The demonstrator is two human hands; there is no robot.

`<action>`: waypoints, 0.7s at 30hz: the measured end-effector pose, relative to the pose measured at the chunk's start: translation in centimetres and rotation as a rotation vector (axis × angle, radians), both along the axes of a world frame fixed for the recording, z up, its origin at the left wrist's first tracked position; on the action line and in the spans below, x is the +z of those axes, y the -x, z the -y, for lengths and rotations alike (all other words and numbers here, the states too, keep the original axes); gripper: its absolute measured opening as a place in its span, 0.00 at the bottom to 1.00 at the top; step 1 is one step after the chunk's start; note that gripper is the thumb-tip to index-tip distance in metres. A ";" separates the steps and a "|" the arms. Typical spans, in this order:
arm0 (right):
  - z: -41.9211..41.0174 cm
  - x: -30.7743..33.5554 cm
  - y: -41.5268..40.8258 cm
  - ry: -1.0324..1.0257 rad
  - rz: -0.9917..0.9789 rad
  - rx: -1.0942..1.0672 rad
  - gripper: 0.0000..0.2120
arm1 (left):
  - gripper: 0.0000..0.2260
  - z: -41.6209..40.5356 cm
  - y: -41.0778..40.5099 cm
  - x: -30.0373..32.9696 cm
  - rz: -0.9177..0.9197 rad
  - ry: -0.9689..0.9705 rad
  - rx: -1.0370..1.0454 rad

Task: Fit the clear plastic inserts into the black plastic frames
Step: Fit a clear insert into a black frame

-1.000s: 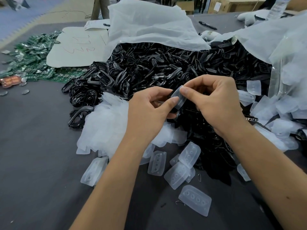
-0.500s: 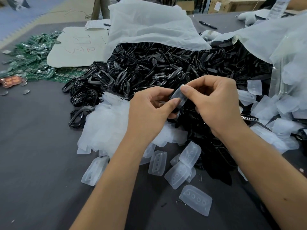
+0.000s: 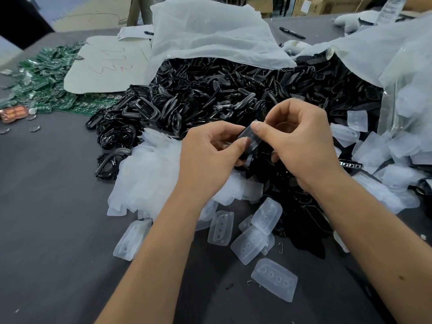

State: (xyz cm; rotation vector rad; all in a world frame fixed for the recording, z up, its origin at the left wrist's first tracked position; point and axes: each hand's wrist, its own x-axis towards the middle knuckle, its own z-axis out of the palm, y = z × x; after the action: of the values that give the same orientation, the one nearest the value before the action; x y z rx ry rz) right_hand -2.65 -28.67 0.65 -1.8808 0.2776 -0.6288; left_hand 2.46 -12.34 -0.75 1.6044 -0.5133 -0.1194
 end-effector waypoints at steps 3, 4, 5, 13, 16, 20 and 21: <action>0.8 0.3 0.1 -0.183 -0.090 0.168 0.08 | 0.07 -0.1 -0.1 0.0 0.021 -0.026 -0.014; 1.0 0.3 0.1 -0.207 -0.106 0.220 0.06 | 0.07 -0.1 -0.2 0.0 0.027 -0.037 -0.018; 1.0 0.4 0.1 -0.229 -0.110 0.255 0.04 | 0.07 -0.1 -0.2 0.0 0.030 -0.044 -0.013; 0.9 0.4 -0.2 -0.367 -0.042 0.196 0.04 | 0.18 0.2 0.2 0.7 -0.183 0.092 0.071; 0.8 0.4 -0.1 -0.377 -0.022 0.196 0.05 | 0.11 0.1 0.3 0.7 -0.142 0.073 -0.003; 0.4 0.4 0.0 -0.365 -0.026 0.215 0.05 | 0.05 0.0 0.4 0.5 -0.105 0.039 -0.013; 0.4 0.4 0.0 -0.360 -0.032 0.218 0.05 | 0.05 0.0 0.3 0.5 -0.104 0.037 -0.007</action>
State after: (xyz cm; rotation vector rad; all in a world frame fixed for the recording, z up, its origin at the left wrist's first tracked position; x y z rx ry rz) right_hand -2.64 -29.05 1.05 -1.5483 0.1881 -0.3720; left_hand 2.12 -12.39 -0.28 1.5512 -0.4387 -0.1963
